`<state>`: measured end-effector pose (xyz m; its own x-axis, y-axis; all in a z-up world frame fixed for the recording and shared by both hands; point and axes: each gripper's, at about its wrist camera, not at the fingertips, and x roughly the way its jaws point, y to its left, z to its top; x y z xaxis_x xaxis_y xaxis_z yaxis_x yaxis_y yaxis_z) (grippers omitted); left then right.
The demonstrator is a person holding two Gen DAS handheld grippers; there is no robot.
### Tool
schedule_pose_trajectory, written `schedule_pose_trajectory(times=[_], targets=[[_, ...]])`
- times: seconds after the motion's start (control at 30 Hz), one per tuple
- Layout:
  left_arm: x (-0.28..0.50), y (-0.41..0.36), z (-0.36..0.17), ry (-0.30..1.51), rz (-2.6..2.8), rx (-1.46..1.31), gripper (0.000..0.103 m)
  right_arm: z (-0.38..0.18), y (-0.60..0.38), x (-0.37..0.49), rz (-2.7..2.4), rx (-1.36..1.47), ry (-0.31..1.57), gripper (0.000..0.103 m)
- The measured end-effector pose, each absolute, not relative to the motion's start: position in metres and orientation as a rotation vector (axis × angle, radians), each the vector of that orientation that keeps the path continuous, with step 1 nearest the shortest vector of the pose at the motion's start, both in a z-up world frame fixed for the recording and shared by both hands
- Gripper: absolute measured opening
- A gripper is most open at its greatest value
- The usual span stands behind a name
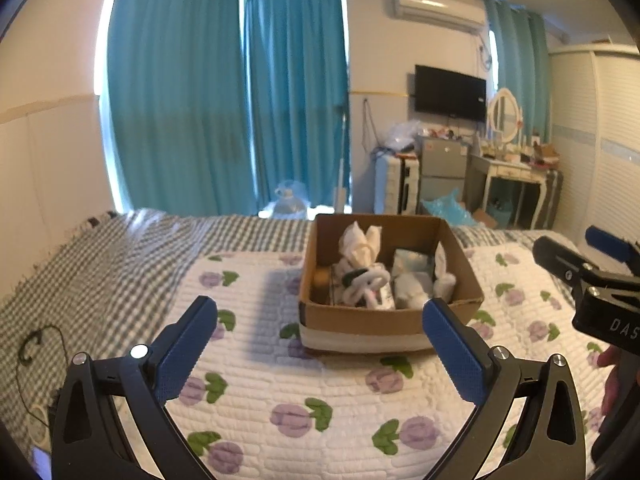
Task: Organize soft objects
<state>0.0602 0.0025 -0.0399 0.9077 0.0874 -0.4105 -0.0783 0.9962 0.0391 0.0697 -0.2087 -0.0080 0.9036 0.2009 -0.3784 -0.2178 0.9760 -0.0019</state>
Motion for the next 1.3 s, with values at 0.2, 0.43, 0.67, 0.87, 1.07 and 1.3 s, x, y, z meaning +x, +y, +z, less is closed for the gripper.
schedule_pose_trajectory(times=[0.2,0.43,0.67,0.87,1.07,1.3], targets=[[0.0604,0.0009,-0.0403,0.424,0.078,0.02,0.103,-0.0061,-0.2099,0.0683,0.209,-0.043,0.382,0.103],[0.0613,0.0032,-0.0398,0.425,0.086,0.013,0.103,-0.0068,-0.2063,0.0686,0.207,-0.055,0.38,0.103],[0.0595,0.006,-0.0389,0.411,0.098,0.005,0.103,-0.0081,-0.2059,0.0691,0.205,-0.057,0.379,0.103],[0.0592,0.0051,-0.039,0.41,0.092,0.013,0.103,-0.0083,-0.2043,0.0696,0.201,-0.064,0.382,0.103],[0.0601,0.0048,-0.0401,0.419,0.091,0.012,0.103,-0.0094,-0.2022,0.0692,0.208,-0.068,0.385,0.103],[0.059,0.0035,-0.0408,0.421,0.085,0.013,0.103,-0.0097,-0.203,0.0693,0.213,-0.063,0.387,0.103]])
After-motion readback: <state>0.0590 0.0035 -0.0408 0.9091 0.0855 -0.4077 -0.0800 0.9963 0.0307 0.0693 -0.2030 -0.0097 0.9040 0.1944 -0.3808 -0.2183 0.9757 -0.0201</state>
